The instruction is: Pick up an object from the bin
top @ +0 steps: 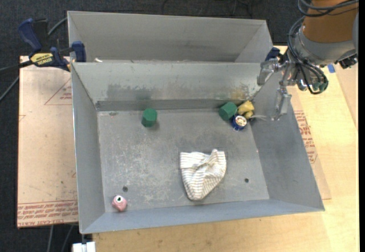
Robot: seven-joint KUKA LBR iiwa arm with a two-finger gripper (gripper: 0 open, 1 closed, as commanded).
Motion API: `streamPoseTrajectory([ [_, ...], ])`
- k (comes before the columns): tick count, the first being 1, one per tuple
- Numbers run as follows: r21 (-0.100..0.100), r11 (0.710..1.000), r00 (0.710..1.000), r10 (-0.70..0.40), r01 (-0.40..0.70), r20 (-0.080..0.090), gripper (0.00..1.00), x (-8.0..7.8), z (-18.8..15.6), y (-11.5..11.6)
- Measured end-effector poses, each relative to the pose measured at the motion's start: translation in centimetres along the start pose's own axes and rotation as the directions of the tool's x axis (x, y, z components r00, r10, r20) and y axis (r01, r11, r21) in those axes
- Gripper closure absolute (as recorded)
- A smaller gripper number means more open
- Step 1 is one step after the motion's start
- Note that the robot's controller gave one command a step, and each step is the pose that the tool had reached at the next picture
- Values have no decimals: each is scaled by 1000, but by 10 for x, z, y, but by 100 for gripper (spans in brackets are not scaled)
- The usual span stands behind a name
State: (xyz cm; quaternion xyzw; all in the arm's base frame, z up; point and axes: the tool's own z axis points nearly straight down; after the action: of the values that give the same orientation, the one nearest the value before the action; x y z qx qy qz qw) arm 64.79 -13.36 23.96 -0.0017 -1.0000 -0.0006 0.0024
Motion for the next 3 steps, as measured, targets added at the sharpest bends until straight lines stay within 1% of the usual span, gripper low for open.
streamPoseTrajectory([
  [1, 1, 1000, 1000, -3, 3, 8, 0, -1, -6, 1],
  [2, -1, 999, 999, -49, 49, -3, 0, 43, 64, -15],
  [3, 0, 996, 996, -95, 95, 5, 0, 31, 118, -5],
])
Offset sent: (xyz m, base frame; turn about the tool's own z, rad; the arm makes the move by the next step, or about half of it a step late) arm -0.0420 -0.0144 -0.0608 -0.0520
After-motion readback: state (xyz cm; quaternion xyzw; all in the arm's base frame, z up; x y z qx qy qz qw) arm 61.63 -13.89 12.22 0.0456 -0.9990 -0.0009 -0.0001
